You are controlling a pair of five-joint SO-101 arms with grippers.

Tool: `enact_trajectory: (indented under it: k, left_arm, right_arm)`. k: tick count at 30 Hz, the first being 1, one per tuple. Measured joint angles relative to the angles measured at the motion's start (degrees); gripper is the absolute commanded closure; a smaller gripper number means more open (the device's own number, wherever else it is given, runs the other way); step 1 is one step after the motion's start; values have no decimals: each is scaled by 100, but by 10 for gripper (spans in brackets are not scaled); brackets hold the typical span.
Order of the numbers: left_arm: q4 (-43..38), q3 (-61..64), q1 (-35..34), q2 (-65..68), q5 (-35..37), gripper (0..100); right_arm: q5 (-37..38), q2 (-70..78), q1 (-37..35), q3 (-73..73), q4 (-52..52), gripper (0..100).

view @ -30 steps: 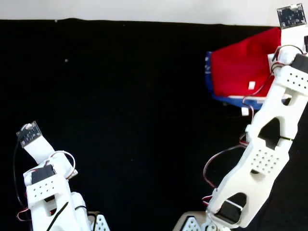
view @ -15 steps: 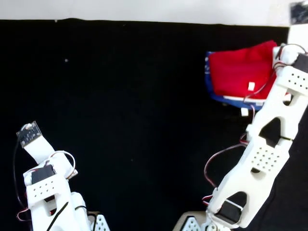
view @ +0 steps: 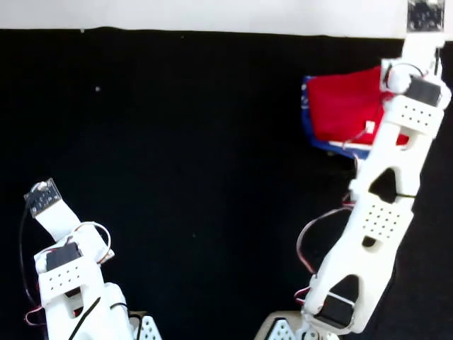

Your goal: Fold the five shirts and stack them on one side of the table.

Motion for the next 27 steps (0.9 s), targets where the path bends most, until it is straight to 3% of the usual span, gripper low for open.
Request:
enact_trajectory:
  k: [6, 15, 22, 27]
  left_arm:
    - [0, 0, 0, 0, 0, 986]
    - [0, 0, 0, 0, 0, 986]
    - [0, 0, 0, 0, 0, 986]
    - [0, 0, 0, 0, 0, 986]
  right_arm:
    - [44, 844, 519, 35, -448, 992]
    - [44, 967, 580, -352, -422, 992]
    - [-589, 378, 422, -1705, 404, 968]
    - [-677, -290, 387, -1908, 1398, 950]
